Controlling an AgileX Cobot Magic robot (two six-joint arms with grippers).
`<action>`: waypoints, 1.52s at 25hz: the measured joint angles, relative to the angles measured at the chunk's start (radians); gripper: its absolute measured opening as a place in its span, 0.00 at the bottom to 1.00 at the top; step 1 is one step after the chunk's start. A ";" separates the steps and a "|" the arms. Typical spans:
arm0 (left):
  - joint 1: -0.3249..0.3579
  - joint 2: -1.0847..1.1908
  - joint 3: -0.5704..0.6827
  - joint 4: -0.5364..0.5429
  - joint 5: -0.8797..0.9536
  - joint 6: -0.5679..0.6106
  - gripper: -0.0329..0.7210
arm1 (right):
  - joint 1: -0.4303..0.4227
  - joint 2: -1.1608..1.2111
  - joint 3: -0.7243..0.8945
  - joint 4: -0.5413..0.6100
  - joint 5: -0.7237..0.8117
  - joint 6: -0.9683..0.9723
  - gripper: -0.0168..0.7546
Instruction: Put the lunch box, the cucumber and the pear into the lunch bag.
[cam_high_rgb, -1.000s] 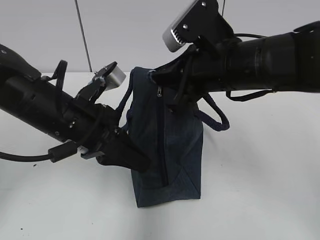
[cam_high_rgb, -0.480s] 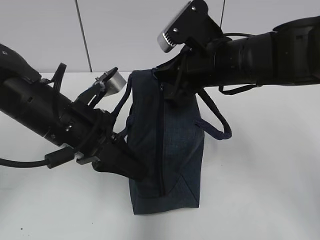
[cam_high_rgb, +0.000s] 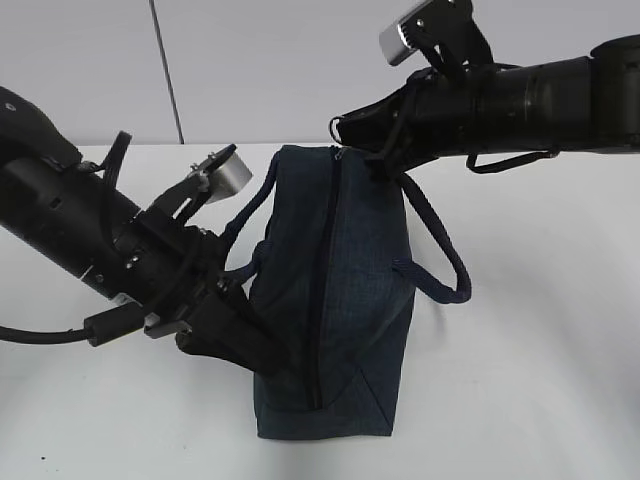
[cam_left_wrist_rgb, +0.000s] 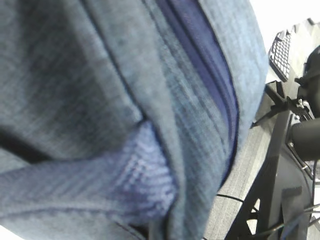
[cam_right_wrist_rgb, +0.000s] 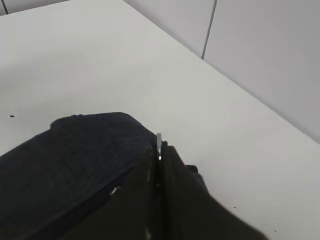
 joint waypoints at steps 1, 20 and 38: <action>0.000 0.000 0.000 0.005 0.006 0.000 0.03 | 0.000 0.013 -0.007 -0.001 0.007 0.012 0.03; 0.000 -0.006 0.000 0.056 0.036 -0.016 0.03 | -0.123 0.184 -0.233 -0.292 0.287 0.606 0.03; 0.000 -0.006 0.000 0.050 0.035 -0.022 0.11 | -0.165 0.315 -0.401 -0.440 0.495 0.926 0.03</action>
